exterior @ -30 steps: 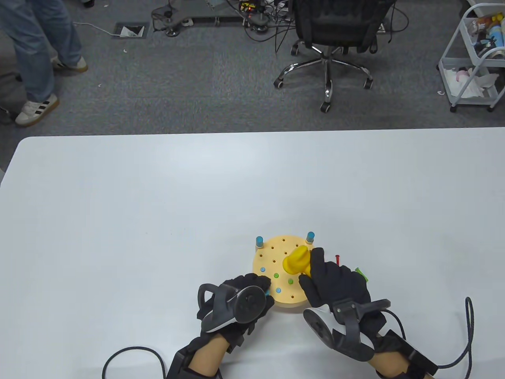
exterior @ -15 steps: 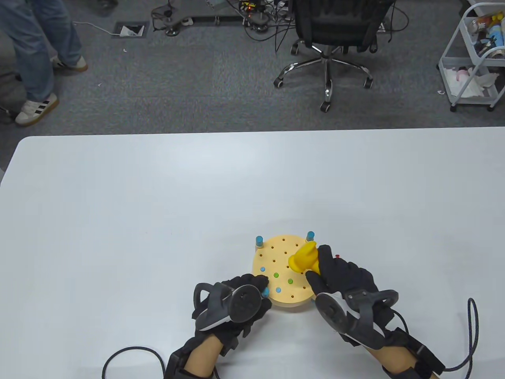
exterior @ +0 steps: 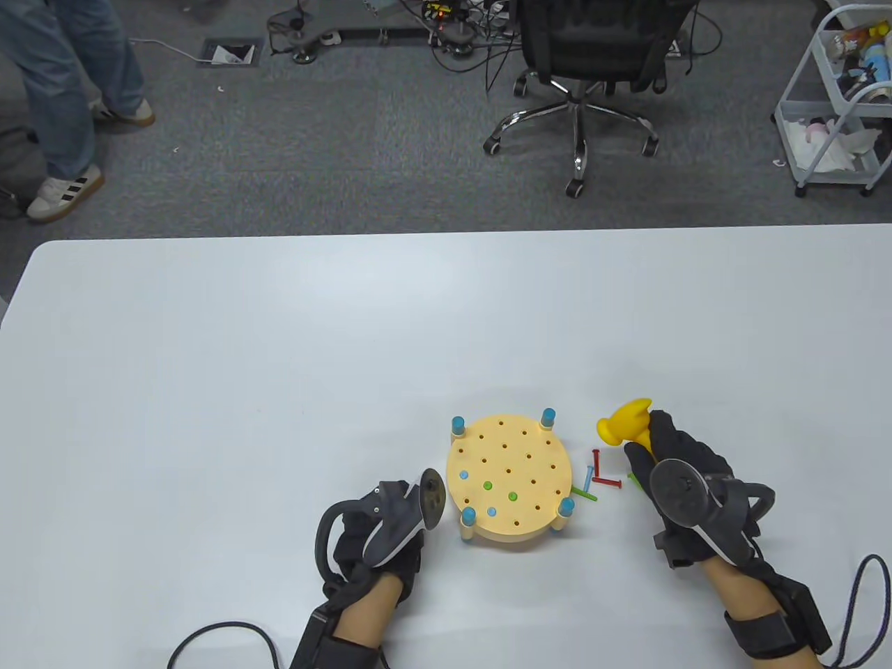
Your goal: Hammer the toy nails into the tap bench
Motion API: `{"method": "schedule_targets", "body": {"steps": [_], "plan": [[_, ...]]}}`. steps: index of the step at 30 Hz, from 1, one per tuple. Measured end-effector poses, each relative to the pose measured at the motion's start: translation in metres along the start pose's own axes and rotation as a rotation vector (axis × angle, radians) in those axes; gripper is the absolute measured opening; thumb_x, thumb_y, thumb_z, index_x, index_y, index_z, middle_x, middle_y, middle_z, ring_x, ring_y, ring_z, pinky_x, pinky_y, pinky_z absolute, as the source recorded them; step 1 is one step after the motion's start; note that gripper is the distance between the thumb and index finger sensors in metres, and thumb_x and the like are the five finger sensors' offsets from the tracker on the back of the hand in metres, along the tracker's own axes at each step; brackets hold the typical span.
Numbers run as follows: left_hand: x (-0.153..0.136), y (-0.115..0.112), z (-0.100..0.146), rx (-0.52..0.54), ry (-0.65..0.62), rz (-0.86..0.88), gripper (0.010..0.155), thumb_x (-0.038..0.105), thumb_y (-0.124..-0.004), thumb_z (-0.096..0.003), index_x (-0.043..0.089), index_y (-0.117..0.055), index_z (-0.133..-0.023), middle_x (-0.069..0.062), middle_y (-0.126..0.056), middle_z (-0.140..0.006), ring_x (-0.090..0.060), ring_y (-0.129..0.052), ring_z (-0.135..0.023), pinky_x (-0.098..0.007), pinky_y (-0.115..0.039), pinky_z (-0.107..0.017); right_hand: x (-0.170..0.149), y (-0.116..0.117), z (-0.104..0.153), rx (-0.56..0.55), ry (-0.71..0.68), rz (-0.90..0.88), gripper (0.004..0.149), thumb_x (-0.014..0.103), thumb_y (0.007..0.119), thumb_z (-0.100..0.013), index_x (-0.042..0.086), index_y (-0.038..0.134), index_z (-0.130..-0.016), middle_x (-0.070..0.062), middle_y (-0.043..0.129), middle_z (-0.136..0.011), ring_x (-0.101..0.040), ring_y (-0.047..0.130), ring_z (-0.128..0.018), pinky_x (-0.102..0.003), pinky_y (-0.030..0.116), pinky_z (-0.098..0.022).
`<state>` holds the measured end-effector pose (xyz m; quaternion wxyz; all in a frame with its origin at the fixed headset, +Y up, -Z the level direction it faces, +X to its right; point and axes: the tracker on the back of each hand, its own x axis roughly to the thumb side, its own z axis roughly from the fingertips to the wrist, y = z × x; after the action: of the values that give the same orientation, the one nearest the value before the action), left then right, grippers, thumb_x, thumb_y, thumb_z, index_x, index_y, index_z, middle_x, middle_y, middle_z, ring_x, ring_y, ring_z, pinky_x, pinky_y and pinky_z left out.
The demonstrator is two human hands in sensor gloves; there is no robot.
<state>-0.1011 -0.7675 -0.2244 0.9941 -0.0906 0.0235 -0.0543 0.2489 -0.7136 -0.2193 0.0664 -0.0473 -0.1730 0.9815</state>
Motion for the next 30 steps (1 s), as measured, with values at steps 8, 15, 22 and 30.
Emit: {"method": "schedule_targets", "body": {"steps": [8, 15, 22, 30], "plan": [[0.004, -0.001, 0.000, -0.033, 0.010, -0.029, 0.054, 0.030, -0.084, -0.0390, 0.009, -0.074, -0.087, -0.016, -0.094, -0.060, -0.008, -0.099, -0.030, -0.031, -0.088, -0.024, -0.007, 0.012, -0.003, 0.082, 0.023, -0.029, 0.063, 0.053, 0.065, -0.042, 0.016, 0.072, -0.093, -0.002, 0.093, -0.068, -0.020, 0.099, -0.044, -0.036, 0.085, -0.039], [-0.027, 0.013, -0.002, 0.007, 0.027, 0.309, 0.050, 0.027, -0.077, -0.0374, 0.011, -0.080, -0.085, -0.021, -0.093, -0.058, -0.010, -0.093, -0.025, -0.036, -0.085, -0.023, -0.016, 0.022, -0.010, 0.150, 0.050, -0.051, 0.063, 0.051, 0.065, -0.042, 0.012, 0.070, -0.091, -0.001, 0.094, -0.069, -0.016, 0.103, -0.044, -0.034, 0.088, -0.036], [-0.034, 0.069, 0.024, 0.328, -0.181, 0.657, 0.043, 0.032, -0.081, -0.0399, 0.018, -0.082, -0.081, -0.014, -0.100, -0.058, -0.010, -0.098, -0.023, -0.032, -0.086, -0.018, -0.022, 0.029, -0.017, 0.192, 0.094, -0.145, 0.063, 0.053, 0.064, -0.042, 0.011, 0.071, -0.089, -0.001, 0.095, -0.062, -0.016, 0.101, -0.035, -0.033, 0.086, -0.033], [0.070, 0.107, 0.020, 0.305, -0.363, 0.252, 0.043, 0.034, -0.085, -0.0377, 0.021, -0.084, -0.079, -0.010, -0.103, -0.058, -0.010, -0.100, -0.021, -0.031, -0.086, -0.015, -0.011, 0.029, -0.011, 0.179, 0.010, -0.117, 0.064, 0.056, 0.064, -0.041, 0.013, 0.074, -0.087, 0.000, 0.096, -0.059, -0.016, 0.100, -0.032, -0.032, 0.087, -0.031]]}}
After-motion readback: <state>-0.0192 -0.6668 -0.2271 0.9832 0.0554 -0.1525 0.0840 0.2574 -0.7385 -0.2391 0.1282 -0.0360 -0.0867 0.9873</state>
